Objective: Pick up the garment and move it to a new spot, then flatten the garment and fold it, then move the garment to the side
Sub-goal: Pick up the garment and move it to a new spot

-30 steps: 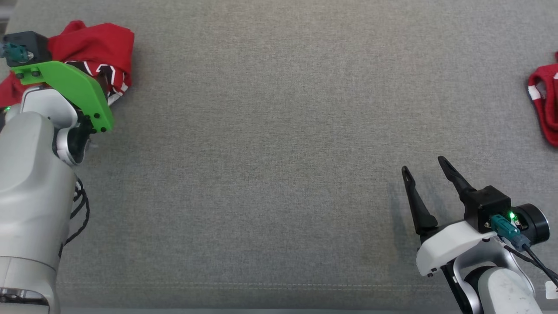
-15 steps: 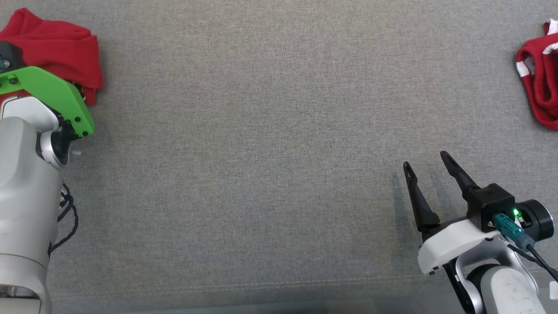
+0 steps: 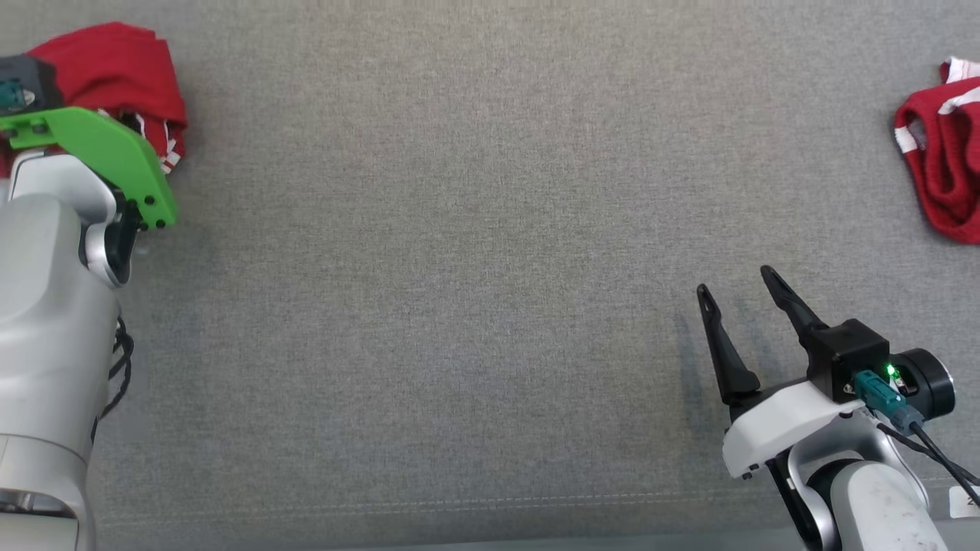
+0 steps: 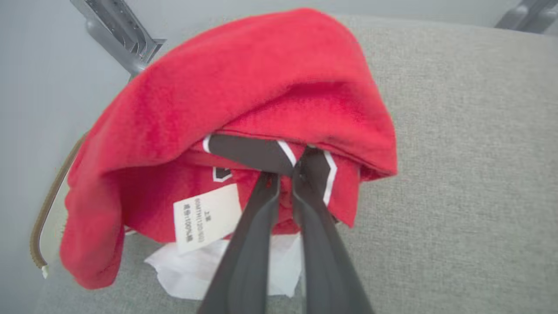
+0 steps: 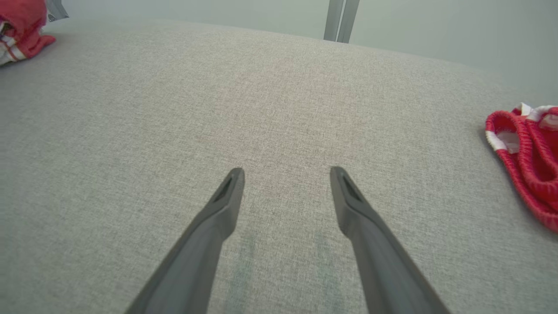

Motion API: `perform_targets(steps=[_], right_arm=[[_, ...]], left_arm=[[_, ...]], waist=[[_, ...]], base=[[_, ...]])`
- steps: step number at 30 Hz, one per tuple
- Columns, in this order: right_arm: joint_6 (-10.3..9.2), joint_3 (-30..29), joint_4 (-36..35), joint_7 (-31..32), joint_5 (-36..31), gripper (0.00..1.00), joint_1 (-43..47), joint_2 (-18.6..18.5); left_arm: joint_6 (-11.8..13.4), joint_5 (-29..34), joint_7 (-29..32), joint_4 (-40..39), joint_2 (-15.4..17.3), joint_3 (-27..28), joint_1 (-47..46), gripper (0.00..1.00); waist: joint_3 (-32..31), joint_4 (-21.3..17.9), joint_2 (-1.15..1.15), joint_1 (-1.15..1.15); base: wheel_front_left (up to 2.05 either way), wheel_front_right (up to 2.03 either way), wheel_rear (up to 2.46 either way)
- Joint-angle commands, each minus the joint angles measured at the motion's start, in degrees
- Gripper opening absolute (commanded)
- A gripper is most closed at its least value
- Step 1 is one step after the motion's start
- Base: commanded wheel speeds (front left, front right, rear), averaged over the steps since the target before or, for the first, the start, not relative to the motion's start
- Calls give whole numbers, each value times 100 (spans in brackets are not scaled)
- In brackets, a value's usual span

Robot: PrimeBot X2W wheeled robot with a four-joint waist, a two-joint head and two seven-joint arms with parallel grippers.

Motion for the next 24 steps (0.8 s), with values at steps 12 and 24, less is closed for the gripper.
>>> perform_targets(steps=[12,24], right_arm=[[-9,38,596,-350,204,100,-70,91],[-9,56,966,-575,550,100,88,96]], left_arm=[[-430,445,-317,-848,-165,-578,-453,0],[-620,124,-218,-2225,-1154,-896,-164,0]], waist=[[-884,-266,0,0],[-1656,-542,0,0]], base=[[0,0,0],[0,0,0]])
